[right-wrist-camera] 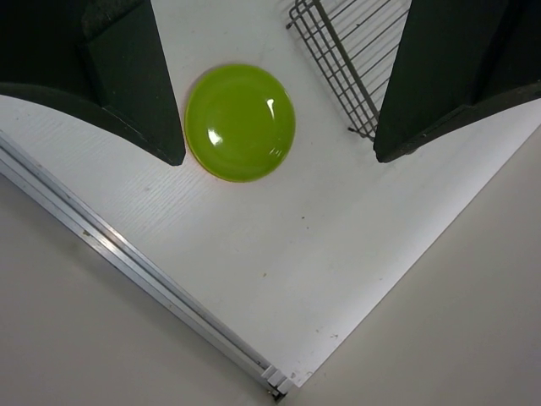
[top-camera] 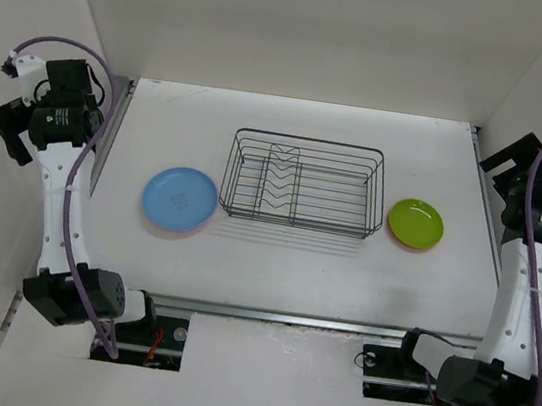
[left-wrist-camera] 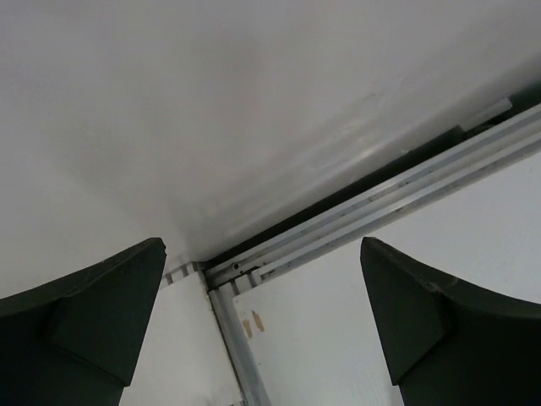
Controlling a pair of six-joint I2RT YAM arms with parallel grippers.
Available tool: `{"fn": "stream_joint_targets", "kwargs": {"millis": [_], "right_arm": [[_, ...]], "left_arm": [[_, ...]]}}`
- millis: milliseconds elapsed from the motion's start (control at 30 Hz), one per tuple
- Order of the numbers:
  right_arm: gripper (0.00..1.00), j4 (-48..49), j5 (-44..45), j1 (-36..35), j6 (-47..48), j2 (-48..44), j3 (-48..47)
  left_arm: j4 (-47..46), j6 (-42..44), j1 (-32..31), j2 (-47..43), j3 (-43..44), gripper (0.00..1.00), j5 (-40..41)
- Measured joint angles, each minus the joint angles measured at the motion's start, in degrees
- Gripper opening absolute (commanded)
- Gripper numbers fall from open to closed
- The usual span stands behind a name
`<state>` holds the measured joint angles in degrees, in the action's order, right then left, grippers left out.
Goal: Unload the plates from the dish rack
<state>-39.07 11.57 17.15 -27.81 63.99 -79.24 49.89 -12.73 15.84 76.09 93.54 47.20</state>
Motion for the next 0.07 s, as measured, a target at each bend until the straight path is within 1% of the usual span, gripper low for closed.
{"fn": "stream_joint_targets", "kwargs": {"millis": [67], "right_arm": [[0.99,-0.07,0.02,0.00,0.13,0.50,0.00]], "left_arm": [[-0.35,0.00,0.00,0.09,-1.38,1.00,-0.70]]}}
